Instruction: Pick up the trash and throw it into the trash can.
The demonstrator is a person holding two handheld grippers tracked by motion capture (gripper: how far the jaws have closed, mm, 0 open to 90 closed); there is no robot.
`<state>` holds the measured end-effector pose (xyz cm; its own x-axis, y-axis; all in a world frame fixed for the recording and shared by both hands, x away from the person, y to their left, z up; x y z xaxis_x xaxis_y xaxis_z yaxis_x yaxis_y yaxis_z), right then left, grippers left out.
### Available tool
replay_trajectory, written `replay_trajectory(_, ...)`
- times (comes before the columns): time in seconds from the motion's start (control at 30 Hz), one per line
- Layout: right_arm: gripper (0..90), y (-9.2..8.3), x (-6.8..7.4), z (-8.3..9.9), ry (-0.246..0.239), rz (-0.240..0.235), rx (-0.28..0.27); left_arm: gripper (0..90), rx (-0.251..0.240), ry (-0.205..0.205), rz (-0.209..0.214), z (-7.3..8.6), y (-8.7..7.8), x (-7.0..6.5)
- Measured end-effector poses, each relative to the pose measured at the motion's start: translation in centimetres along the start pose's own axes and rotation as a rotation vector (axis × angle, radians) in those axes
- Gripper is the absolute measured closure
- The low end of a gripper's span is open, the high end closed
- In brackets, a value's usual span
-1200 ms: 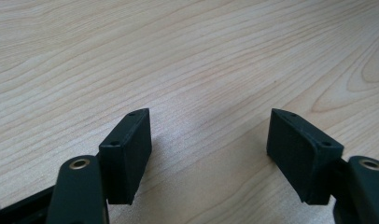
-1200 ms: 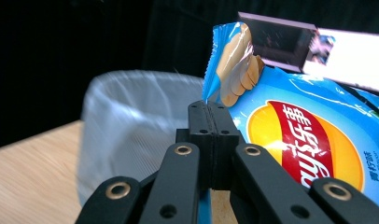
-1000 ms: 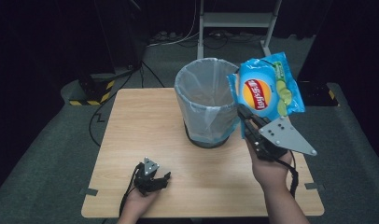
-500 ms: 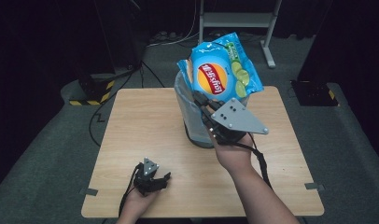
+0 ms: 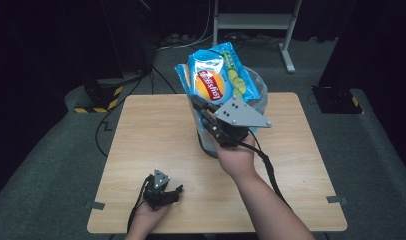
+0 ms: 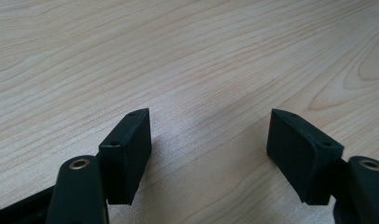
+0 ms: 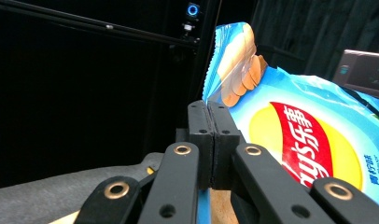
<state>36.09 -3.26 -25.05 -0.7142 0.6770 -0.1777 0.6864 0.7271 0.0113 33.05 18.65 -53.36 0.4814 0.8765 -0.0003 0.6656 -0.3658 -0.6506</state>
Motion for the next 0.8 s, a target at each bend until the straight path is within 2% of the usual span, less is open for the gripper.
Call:
replay_trajectory(0.3, 88.9, 1.2, 0.8, 0.2, 0.037, -0.038, 0.006, 30.8, 0.000, 0.004, 0.001, 0.0, 0.0, 0.0)
replay_trajectory(0.43, 87.6, 1.3, 0.7, 0.3, 0.048, -0.030, 0.014, 30.8, 0.000, 0.005, 0.004, 0.0, 0.0, 0.0)
replay_trajectory(0.57, 79.1, 1.3, 0.1, 0.4, 0.056, 0.000, 0.017, 30.8, 0.000, 0.002, 0.005, 0.0, 0.0, 0.0)
replay_trajectory(0.8, 73.5, 1.2, -0.1, 0.5, 0.025, 0.038, 0.023, 30.8, -0.001, 0.007, 0.001, 0.0, 0.0, 0.0)
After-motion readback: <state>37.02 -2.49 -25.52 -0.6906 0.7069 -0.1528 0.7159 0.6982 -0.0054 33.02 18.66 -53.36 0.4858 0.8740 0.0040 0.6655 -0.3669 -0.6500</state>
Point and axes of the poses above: each handheld gripper's, and its own axes: y roughly forward along the jaws, z roughly out of its underside, x roughly to its left, the point moved 1 cm from there along y, roughly forward along the jaws, and after that the axes turned 1 degree about -x, right-handed, at the moved point
